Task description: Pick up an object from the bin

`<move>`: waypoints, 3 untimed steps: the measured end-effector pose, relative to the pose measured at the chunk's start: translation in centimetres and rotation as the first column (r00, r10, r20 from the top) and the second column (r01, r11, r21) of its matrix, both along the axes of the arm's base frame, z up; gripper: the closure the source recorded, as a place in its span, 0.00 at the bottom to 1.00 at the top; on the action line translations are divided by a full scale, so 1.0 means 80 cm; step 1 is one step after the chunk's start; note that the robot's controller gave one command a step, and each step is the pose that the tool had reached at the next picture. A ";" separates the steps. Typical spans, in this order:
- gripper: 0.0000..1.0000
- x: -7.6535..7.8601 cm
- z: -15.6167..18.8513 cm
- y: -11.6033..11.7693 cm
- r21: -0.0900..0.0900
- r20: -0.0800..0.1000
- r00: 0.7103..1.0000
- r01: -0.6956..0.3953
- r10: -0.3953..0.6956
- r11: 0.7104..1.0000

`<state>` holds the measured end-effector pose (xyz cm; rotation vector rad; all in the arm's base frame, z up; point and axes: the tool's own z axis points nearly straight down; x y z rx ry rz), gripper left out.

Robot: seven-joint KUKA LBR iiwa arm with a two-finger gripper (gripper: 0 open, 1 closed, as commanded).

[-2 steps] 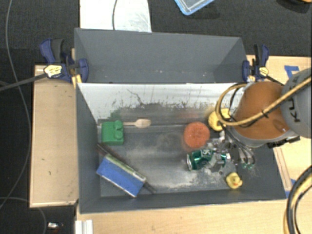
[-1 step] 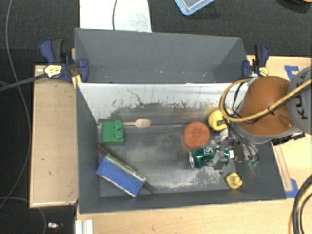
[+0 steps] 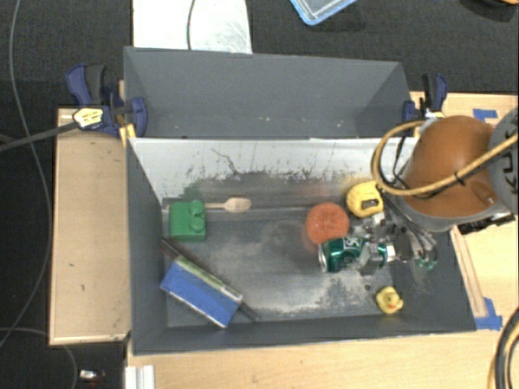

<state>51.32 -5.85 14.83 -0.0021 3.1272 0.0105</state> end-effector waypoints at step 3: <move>1.00 0.000 0.078 0.000 0.000 -0.001 1.000 0.005 -0.005 1.000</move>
Offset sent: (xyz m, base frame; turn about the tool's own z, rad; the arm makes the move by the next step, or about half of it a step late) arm -0.0004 0.0002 0.0458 0.0008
